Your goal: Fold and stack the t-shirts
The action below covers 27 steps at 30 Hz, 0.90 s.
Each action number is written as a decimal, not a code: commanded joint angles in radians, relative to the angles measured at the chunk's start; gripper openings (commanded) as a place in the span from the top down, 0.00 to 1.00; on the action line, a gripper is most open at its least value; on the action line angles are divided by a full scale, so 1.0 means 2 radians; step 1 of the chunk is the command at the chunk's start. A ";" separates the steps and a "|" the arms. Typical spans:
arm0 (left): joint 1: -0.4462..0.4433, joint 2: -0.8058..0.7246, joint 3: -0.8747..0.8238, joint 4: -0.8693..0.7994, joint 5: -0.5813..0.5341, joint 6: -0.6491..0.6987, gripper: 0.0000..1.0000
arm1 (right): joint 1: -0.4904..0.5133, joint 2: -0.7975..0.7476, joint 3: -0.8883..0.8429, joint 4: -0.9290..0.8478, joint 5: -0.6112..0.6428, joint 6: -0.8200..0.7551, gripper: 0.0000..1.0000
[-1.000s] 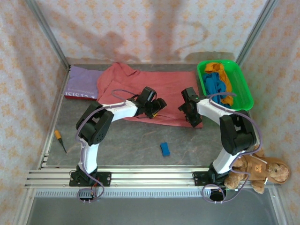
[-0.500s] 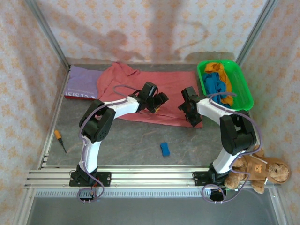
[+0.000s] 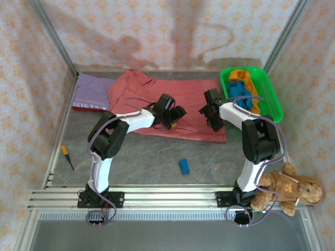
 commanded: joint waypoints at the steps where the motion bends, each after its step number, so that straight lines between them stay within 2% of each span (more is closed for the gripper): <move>1: -0.025 -0.023 -0.013 0.022 0.000 -0.029 0.27 | -0.002 -0.019 0.012 -0.033 0.035 -0.007 0.12; 13: -0.080 0.007 -0.001 0.067 -0.012 -0.077 0.27 | -0.025 -0.086 -0.024 -0.039 0.042 -0.003 0.12; 20: -0.086 0.029 0.005 0.099 -0.017 -0.098 0.27 | -0.031 -0.095 -0.023 -0.043 0.038 -0.007 0.12; 27: -0.085 0.048 0.034 0.093 -0.021 -0.099 0.27 | -0.034 -0.105 -0.028 -0.042 0.035 -0.006 0.12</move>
